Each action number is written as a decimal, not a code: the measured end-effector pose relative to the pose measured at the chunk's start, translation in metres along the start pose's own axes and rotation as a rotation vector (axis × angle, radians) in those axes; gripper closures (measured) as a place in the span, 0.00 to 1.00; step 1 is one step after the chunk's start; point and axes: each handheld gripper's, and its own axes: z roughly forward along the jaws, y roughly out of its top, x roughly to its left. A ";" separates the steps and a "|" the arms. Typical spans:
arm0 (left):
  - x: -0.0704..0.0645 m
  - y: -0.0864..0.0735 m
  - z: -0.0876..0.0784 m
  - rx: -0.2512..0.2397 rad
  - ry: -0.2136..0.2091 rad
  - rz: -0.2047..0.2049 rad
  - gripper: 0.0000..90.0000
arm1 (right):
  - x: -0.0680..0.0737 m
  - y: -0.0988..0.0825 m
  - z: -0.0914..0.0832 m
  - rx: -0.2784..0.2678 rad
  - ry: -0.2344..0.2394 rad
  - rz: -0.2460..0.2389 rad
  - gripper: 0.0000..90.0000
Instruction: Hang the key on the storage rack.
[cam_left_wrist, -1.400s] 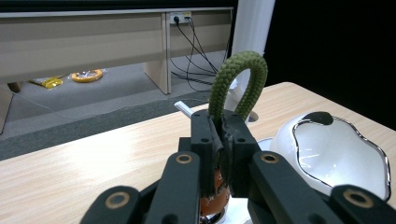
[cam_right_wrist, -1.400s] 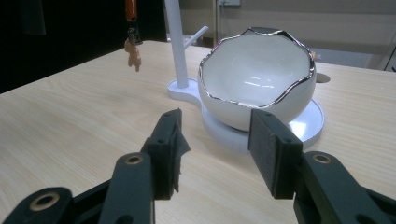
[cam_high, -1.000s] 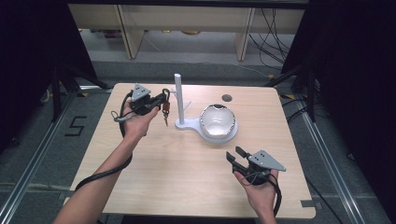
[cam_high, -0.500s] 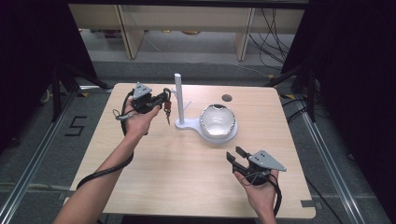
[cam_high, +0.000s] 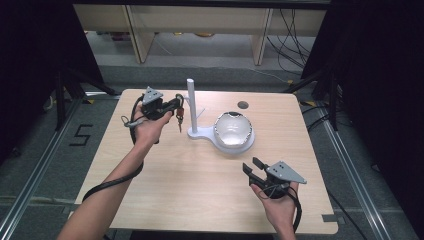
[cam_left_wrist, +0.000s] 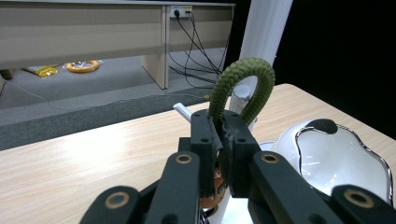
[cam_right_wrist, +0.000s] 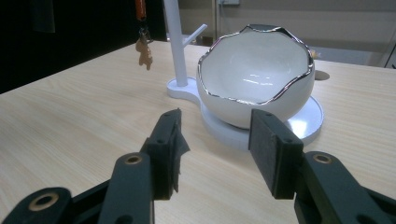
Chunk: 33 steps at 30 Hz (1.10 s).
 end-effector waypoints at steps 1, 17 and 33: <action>0.000 0.000 0.000 0.001 0.000 0.002 0.93 | 0.000 0.000 0.000 0.000 0.010 0.012 0.61; -0.002 -0.004 0.010 0.015 0.005 0.003 0.93 | -0.001 0.000 -0.001 -0.004 0.011 0.011 0.61; -0.005 -0.011 0.018 0.020 0.002 -0.001 0.92 | -0.003 -0.001 -0.002 0.002 -0.002 0.005 0.61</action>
